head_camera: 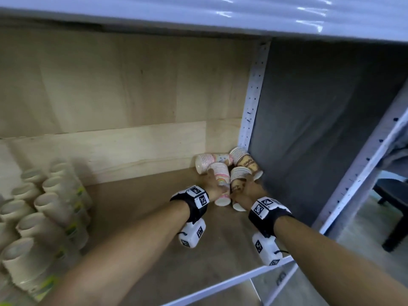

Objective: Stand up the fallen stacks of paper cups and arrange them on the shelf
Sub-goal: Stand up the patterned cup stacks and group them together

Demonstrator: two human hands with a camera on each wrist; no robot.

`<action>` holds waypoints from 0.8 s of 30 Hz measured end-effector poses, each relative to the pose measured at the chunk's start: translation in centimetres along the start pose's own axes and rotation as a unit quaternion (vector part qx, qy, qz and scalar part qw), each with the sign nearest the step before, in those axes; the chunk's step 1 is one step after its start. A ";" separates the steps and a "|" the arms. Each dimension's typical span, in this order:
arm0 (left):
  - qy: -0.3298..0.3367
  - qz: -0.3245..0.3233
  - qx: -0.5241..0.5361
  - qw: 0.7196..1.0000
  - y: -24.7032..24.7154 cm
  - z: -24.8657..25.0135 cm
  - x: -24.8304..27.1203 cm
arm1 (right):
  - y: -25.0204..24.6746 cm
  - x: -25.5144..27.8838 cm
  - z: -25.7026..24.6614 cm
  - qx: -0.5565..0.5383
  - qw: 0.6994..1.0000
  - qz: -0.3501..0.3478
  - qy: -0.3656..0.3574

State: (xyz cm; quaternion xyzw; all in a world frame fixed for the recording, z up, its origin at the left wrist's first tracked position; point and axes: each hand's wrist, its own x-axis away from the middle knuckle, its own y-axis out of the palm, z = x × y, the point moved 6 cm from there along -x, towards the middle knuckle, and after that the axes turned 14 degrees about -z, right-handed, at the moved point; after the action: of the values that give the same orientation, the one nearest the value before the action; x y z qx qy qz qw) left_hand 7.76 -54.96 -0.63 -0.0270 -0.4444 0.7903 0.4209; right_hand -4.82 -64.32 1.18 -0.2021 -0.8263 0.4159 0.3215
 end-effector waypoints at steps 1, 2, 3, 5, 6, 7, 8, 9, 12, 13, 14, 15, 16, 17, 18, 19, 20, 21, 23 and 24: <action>0.001 0.015 0.011 1.000 0.2 -0.1 -0.1 | 0.2 0.0 -0.1 0.003 1.000 0.000 -0.009; -0.003 0.020 0.028 0.999 0.4 -0.1 -0.1 | 0.2 0.0 -0.1 -0.002 1.000 0.005 -0.013; -0.005 0.023 0.045 0.999 0.8 -0.3 -0.5 | 0.3 0.0 0.0 -0.008 1.000 0.015 -0.007; -0.010 0.025 0.073 0.997 1.4 -0.3 -0.5 | 0.2 0.1 0.2 -0.020 0.999 0.035 0.004; -0.012 0.021 0.085 0.996 1.6 -0.3 -0.5 | 0.2 0.3 0.2 -0.023 0.999 0.037 0.008; -0.011 0.020 0.098 0.995 1.7 -0.4 -0.7 | 0.2 0.3 0.3 -0.028 0.999 0.032 0.013; -0.012 0.012 0.110 0.994 1.7 -0.4 -0.6 | 0.1 0.6 0.3 -0.031 0.999 0.028 0.013; -0.014 0.005 0.116 0.993 1.7 -0.5 -0.7 | 0.0 0.9 0.2 -0.033 0.999 0.025 0.013; -0.031 -0.019 0.117 0.992 1.3 -0.7 -0.7 | -0.2 1.0 0.1 -0.029 0.999 0.019 0.017; -0.030 -0.025 0.117 0.992 1.1 -0.8 -0.5 | -0.1 1.1 0.0 -0.030 0.999 0.017 0.018; -0.031 -0.028 0.119 0.992 0.9 -0.9 -0.3 | -0.2 1.3 -0.1 -0.030 0.999 0.017 0.018; -0.028 -0.027 0.120 0.992 0.8 -1.0 -0.1 | -0.2 1.4 -0.2 -0.030 0.999 0.019 0.019; -0.026 -0.024 0.118 0.992 0.5 -1.1 0.3 | -0.2 1.5 -0.2 -0.029 0.999 0.022 0.020; -0.024 -0.021 0.111 0.993 0.3 -1.2 0.5 | -0.2 1.5 -0.2 -0.027 0.999 0.026 0.020; -0.023 -0.017 0.098 0.995 0.1 -1.3 0.8 | -0.1 1.4 -0.2 -0.026 0.999 0.029 0.020; -0.021 -0.011 0.084 0.996 -0.2 -1.4 0.9 | -0.1 1.2 -0.2 -0.025 0.999 0.032 0.019; -0.019 -0.008 0.068 0.997 -0.4 -1.5 1.2 | -0.1 1.1 -0.2 -0.023 0.999 0.035 0.020; -0.017 -0.004 0.052 0.999 -0.7 -1.5 1.5 | -0.2 1.1 -0.2 -0.018 0.999 0.037 0.023; -0.015 0.000 0.024 1.000 -1.5 -1.5 2.3 | -0.5 1.1 -0.2 -0.011 0.999 0.039 0.027; -0.014 0.003 0.016 1.000 -2.0 -1.4 2.7 | -0.7 1.1 -0.3 -0.009 0.999 0.040 0.029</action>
State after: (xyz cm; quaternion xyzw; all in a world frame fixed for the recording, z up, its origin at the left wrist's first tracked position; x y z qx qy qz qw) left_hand 7.86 -51.59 0.85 -0.0105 -0.4375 0.7989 0.4126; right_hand -5.40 -63.89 2.30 -0.2496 -0.8117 0.4148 0.3269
